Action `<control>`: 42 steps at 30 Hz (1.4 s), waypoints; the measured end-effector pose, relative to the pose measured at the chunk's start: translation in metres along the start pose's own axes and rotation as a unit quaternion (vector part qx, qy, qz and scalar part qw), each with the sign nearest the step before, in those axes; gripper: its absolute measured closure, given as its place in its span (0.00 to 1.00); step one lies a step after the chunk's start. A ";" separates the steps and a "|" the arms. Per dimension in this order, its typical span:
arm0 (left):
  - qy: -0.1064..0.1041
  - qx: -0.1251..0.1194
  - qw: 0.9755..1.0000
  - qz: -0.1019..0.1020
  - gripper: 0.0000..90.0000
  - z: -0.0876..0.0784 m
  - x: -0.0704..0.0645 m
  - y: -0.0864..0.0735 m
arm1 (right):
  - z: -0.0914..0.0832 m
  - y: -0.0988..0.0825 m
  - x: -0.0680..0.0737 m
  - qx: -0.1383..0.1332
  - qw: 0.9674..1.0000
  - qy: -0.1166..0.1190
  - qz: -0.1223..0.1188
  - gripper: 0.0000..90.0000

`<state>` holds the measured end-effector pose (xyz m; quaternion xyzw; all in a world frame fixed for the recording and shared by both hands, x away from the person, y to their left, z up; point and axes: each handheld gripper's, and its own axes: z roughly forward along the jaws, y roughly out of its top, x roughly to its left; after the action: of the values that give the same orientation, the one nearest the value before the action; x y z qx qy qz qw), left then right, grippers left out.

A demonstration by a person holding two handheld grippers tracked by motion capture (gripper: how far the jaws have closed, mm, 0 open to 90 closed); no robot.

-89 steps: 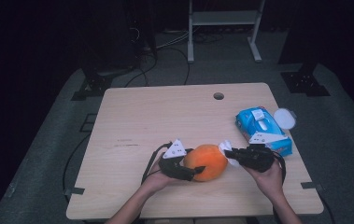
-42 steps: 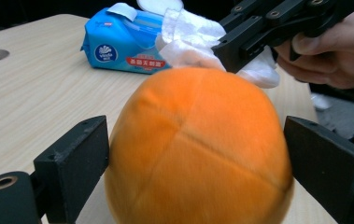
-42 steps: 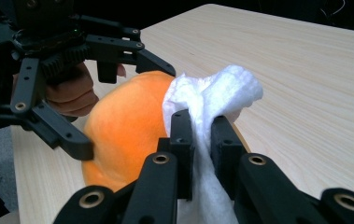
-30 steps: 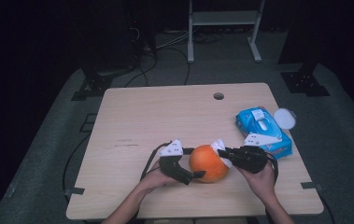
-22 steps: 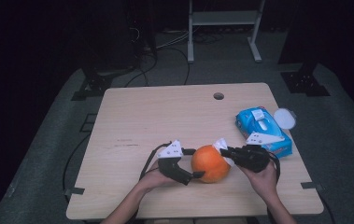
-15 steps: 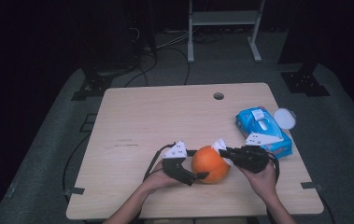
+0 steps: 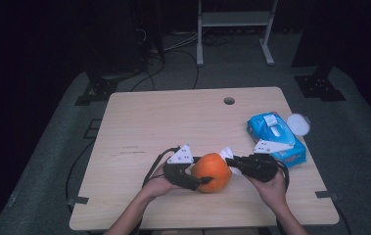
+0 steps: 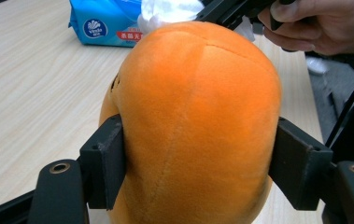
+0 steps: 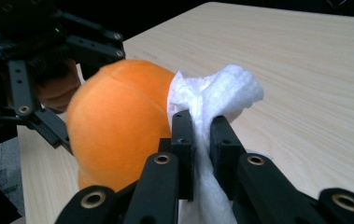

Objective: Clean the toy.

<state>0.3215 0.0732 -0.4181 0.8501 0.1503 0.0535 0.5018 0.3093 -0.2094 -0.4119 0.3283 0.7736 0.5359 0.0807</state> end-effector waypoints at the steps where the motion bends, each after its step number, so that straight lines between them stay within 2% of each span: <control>1: 0.003 -0.003 1.000 -0.011 0.30 0.001 0.001 0.000 | -0.002 0.001 0.001 -0.007 1.000 0.003 -0.001 0.91; 2: 0.005 -0.007 1.000 -0.019 0.30 0.003 0.002 -0.001 | -0.004 0.004 0.003 -0.018 1.000 0.010 0.001 0.91; 3: 0.005 -0.010 1.000 -0.024 0.29 0.006 0.002 -0.002 | -0.006 0.008 0.009 -0.028 0.999 0.019 -0.008 0.91; 6: 0.010 -0.016 1.000 -0.024 0.28 0.009 0.001 -0.003 | -0.006 0.011 0.017 -0.030 0.999 0.030 -0.018 0.91; 7: 0.015 -0.022 0.999 -0.023 0.26 0.012 -0.002 -0.003 | -0.003 0.013 0.027 -0.027 0.998 0.041 -0.035 0.91; 8: 0.015 -0.022 0.999 -0.023 0.26 0.012 -0.002 -0.003 | -0.003 0.013 0.027 -0.027 0.998 0.041 -0.035 0.91; 10: 0.017 -0.026 0.999 -0.022 0.26 0.016 -0.005 -0.004 | 0.003 0.015 0.040 -0.015 0.997 0.051 -0.063 0.91; 11: 0.017 -0.022 0.999 -0.017 0.25 0.018 -0.007 -0.004 | 0.007 0.016 0.049 -0.001 0.995 0.031 -0.094 0.91; 13: 0.017 -0.024 0.999 -0.019 0.25 0.018 -0.007 -0.005 | 0.008 0.016 0.050 -0.001 0.995 0.022 -0.101 0.91; 14: 0.015 -0.025 0.999 -0.021 0.25 0.018 -0.006 -0.005 | 0.007 0.016 0.049 -0.002 0.995 0.018 -0.102 0.91; 15: 0.014 -0.027 0.999 -0.022 0.26 0.018 -0.006 -0.005 | 0.005 0.016 0.043 -0.008 0.995 0.004 -0.095 0.91; 18: 0.016 -0.028 0.999 -0.021 0.26 0.019 -0.007 -0.006 | 0.003 0.016 0.038 -0.010 0.996 -0.003 -0.090 0.91; 19: 0.014 -0.029 0.999 -0.020 0.26 0.019 -0.007 -0.006 | 0.001 0.015 0.033 -0.014 0.996 -0.016 -0.085 0.91; 22: 0.014 -0.031 0.999 -0.019 0.26 0.020 -0.007 -0.007 | -0.001 0.014 0.027 -0.017 0.997 -0.020 -0.075 0.91; 23: 0.012 -0.031 0.999 -0.018 0.26 0.020 -0.007 -0.007 | -0.003 0.013 0.022 -0.016 0.998 -0.027 -0.063 0.91; 28: 0.012 -0.032 0.999 -0.018 0.25 0.020 -0.007 -0.008 | -0.005 0.010 0.016 -0.015 0.998 -0.034 -0.049 0.91; 30: 0.010 -0.034 0.999 -0.019 0.25 0.019 -0.006 -0.009 | -0.006 0.009 0.013 -0.011 0.998 -0.043 -0.045 0.91; 34: 0.007 -0.038 0.999 -0.020 0.25 0.019 -0.005 -0.011 | -0.006 0.007 0.010 -0.010 0.999 -0.040 -0.034 0.91; 38: 0.006 -0.036 0.999 -0.023 0.24 0.019 -0.004 -0.011 | -0.006 0.008 0.013 -0.012 0.998 -0.038 -0.041 0.91; 39: 0.006 -0.036 0.999 -0.023 0.24 0.019 -0.004 -0.011 | -0.006 0.010 0.020 -0.016 0.998 -0.032 -0.051 0.91; 40: 0.005 -0.035 0.999 -0.024 0.24 0.019 -0.004 -0.011 | -0.006 0.010 0.020 -0.016 0.998 -0.032 -0.051 0.91; 41: 0.005 -0.037 0.999 -0.026 0.24 0.020 -0.006 -0.011 | -0.004 0.012 0.028 -0.016 0.997 -0.025 -0.067 0.91; 42: 0.005 -0.037 0.999 -0.026 0.24 0.020 -0.006 -0.011 | -0.004 0.012 0.028 -0.016 0.997 -0.025 -0.067 0.91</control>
<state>0.3188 0.0595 -0.4375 0.8268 0.1725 0.0504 0.5330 0.2912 -0.1934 -0.3932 0.2874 0.7828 0.5335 0.1414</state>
